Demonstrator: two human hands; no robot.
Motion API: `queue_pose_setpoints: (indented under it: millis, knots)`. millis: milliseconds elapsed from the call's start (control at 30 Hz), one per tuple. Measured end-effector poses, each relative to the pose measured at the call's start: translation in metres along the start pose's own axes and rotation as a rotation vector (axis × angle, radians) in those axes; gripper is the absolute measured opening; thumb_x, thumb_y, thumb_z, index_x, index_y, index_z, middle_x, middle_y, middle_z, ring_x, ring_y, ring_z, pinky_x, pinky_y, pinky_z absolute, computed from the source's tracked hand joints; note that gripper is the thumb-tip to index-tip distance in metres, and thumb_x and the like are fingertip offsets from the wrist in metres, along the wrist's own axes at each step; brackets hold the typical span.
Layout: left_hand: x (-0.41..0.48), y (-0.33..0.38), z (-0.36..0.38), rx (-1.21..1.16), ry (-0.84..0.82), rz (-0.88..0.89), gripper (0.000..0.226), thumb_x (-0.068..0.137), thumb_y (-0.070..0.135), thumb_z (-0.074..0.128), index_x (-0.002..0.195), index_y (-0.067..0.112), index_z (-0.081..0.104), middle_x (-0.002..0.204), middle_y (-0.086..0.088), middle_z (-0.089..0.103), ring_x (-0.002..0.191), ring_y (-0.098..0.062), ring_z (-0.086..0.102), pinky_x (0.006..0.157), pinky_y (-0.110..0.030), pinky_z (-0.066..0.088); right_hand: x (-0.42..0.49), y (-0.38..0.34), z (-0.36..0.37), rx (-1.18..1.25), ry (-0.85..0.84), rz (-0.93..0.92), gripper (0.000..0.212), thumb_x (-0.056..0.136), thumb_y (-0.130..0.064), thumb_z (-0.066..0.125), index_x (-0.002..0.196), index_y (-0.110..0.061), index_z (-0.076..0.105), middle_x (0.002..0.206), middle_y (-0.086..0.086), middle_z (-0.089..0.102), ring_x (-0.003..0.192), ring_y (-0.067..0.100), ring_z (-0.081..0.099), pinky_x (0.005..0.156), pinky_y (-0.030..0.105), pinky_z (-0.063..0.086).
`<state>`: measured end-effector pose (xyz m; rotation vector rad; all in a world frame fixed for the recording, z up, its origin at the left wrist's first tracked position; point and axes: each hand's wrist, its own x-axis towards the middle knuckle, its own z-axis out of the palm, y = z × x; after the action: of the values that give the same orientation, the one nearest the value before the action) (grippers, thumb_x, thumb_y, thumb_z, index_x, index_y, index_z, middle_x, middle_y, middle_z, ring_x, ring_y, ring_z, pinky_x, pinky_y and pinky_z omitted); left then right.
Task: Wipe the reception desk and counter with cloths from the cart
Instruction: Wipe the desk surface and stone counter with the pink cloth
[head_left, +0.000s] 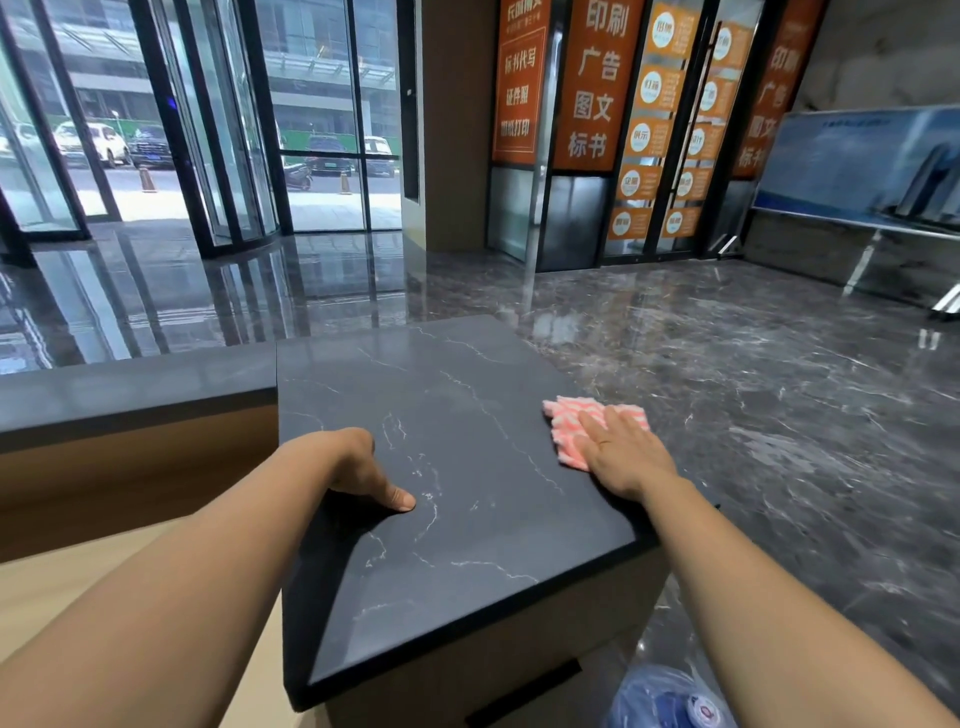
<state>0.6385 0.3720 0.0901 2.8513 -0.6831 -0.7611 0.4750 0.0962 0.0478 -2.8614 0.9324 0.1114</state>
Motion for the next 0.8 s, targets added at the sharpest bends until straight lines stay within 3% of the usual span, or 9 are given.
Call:
queue_pose_setpoints:
  millis: [100, 133, 233, 333, 400, 467, 567, 633, 800]
  knots:
    - [-0.001, -0.005, 0.002, 0.017, 0.04, 0.017, 0.108, 0.019, 0.088, 0.07, 0.1, 0.017, 0.058, 0.105, -0.001, 0.062, 0.102, -0.027, 0.059, 0.099, -0.042, 0.044, -0.003, 0.001, -0.002, 0.009, -0.012, 0.038, 0.056, 0.103, -0.045, 0.017, 0.156, -0.032, 0.004, 0.164, 0.003, -0.007, 0.151, 0.022, -0.005, 0.121, 0.044, 0.003]
    - [-0.002, -0.007, 0.004, 0.033, 0.067, 0.02, 0.106, 0.021, 0.091, 0.065, 0.098, 0.019, 0.057, 0.103, 0.001, 0.061, 0.104, -0.026, 0.058, 0.103, -0.044, 0.039, -0.006, -0.004, -0.002, 0.011, -0.015, 0.047, 0.056, 0.103, -0.044, 0.016, 0.156, -0.032, 0.003, 0.164, 0.002, -0.007, 0.151, 0.023, -0.006, 0.121, 0.044, 0.002]
    - [-0.011, -0.011, 0.013, 0.095, 0.19, 0.054, 0.079, 0.055, 0.086, 0.06, 0.097, 0.019, 0.055, 0.106, 0.003, 0.061, 0.112, -0.022, 0.054, 0.111, -0.049, 0.019, -0.019, -0.027, 0.002, 0.027, -0.024, 0.026, 0.056, 0.103, -0.044, 0.015, 0.156, -0.032, 0.002, 0.164, 0.002, -0.01, 0.151, 0.023, -0.009, 0.121, 0.045, 0.0]
    - [-0.027, -0.005, 0.025, 0.221, 0.338, 0.139, 0.068, 0.077, 0.074, 0.054, 0.116, 0.018, 0.054, 0.132, -0.002, 0.051, 0.128, -0.021, 0.044, 0.114, -0.052, 0.008, -0.037, -0.057, 0.007, 0.037, -0.02, -0.043, 0.056, 0.103, -0.044, 0.015, 0.156, -0.033, 0.001, 0.164, 0.002, -0.011, 0.151, 0.022, -0.01, 0.121, 0.044, -0.001]
    - [-0.038, -0.001, 0.032, 0.216, 0.406, 0.191, 0.053, 0.083, 0.066, 0.054, 0.11, 0.02, 0.054, 0.125, -0.002, 0.054, 0.126, -0.021, 0.047, 0.114, -0.051, 0.011, -0.049, -0.078, 0.011, 0.043, -0.026, -0.077, 0.057, 0.103, -0.047, 0.015, 0.156, -0.033, 0.001, 0.163, 0.001, -0.011, 0.15, 0.023, -0.012, 0.121, 0.044, -0.003]
    - [-0.048, 0.002, 0.037, 0.141, 0.412, 0.202, 0.042, 0.082, 0.064, 0.057, 0.091, 0.023, 0.052, 0.099, 0.003, 0.059, 0.109, -0.02, 0.055, 0.108, -0.047, 0.022, -0.062, -0.1, 0.016, 0.045, -0.027, -0.104, 0.059, 0.101, -0.052, 0.017, 0.156, -0.034, 0.002, 0.163, 0.002, -0.012, 0.15, 0.023, -0.014, 0.12, 0.044, -0.005]
    - [-0.061, 0.001, 0.041, 0.124, 0.378, 0.174, 0.046, 0.076, 0.07, 0.06, 0.08, 0.024, 0.053, 0.083, 0.005, 0.061, 0.088, -0.017, 0.055, 0.089, -0.04, 0.03, -0.084, -0.134, 0.024, 0.054, -0.026, -0.186, 0.062, 0.1, -0.055, 0.02, 0.156, -0.035, 0.003, 0.163, 0.003, -0.011, 0.15, 0.025, -0.014, 0.118, 0.046, -0.008]
    - [-0.067, -0.001, 0.042, 0.144, 0.308, 0.141, 0.05, 0.071, 0.072, 0.064, 0.079, 0.023, 0.056, 0.085, 0.005, 0.062, 0.087, -0.017, 0.056, 0.084, -0.039, 0.031, -0.094, -0.147, 0.027, 0.063, -0.033, -0.237, 0.06, 0.101, -0.051, 0.021, 0.156, -0.035, 0.004, 0.164, 0.004, -0.01, 0.15, 0.026, -0.013, 0.118, 0.047, -0.008]
    - [-0.065, -0.011, 0.041, 0.085, 0.123, 0.091, 0.053, 0.063, 0.069, 0.073, 0.086, 0.024, 0.059, 0.096, 0.002, 0.063, 0.094, -0.022, 0.058, 0.095, -0.043, 0.043, -0.091, -0.127, 0.022, 0.093, -0.016, -0.283, 0.053, 0.103, -0.041, 0.021, 0.155, -0.037, 0.012, 0.164, 0.001, -0.002, 0.151, 0.021, -0.004, 0.121, 0.044, 0.001]
